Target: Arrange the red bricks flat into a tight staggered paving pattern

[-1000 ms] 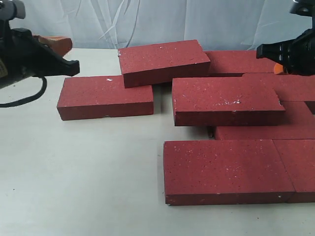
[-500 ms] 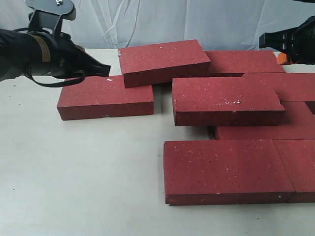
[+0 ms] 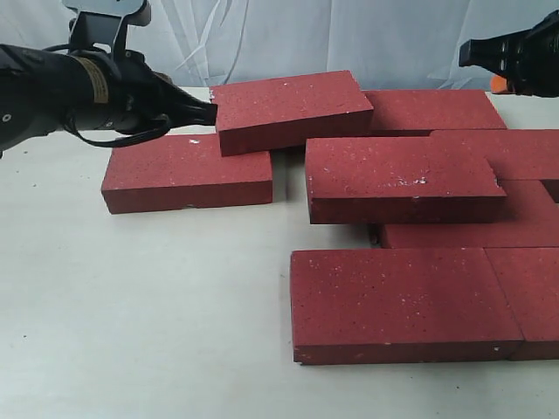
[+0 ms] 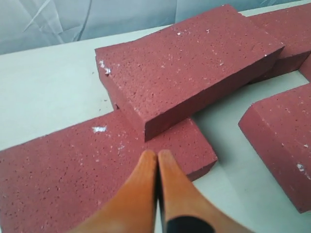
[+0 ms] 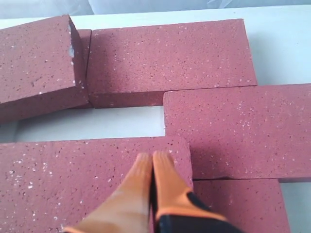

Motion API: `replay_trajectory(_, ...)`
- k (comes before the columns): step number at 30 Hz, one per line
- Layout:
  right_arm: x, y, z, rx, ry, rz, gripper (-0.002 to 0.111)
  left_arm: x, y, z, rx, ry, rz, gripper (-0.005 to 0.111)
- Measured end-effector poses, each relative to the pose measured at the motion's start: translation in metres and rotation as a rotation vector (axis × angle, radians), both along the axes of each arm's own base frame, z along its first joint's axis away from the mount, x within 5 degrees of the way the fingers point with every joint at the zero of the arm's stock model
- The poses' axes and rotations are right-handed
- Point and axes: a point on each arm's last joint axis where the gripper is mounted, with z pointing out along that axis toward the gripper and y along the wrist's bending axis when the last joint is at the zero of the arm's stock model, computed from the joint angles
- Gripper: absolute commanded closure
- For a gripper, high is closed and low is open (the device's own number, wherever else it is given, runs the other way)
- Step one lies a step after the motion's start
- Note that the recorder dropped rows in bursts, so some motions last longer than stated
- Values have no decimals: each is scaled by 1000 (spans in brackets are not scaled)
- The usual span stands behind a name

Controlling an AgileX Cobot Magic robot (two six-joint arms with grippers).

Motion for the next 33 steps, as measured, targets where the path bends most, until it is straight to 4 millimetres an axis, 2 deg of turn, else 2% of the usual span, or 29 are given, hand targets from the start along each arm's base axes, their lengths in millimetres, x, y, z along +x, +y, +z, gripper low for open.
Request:
replay_trajectory(6,-2,1,-2,12,34,-2,109,-3,5,-8,52,105,46,107)
replay_trajectory(11,-5,1,-4,14,76,1,109,6,3,-10,112,203,79,107)
replay_trajectory(18,-9,-2,-8,-46,131,21,109,21,-18,-16,125,369,-58,107)
replay_trajectory(25,-10,-9,-10,-136,150,14,109,34,-37,-43,120,518,-154,107)
replay_trajectory(29,-5,-15,-23,-185,199,-38,109,45,-47,-62,105,609,-162,107)
replay_trajectory(33,3,-19,-34,-199,236,-82,109,57,-55,-61,63,610,-147,107)
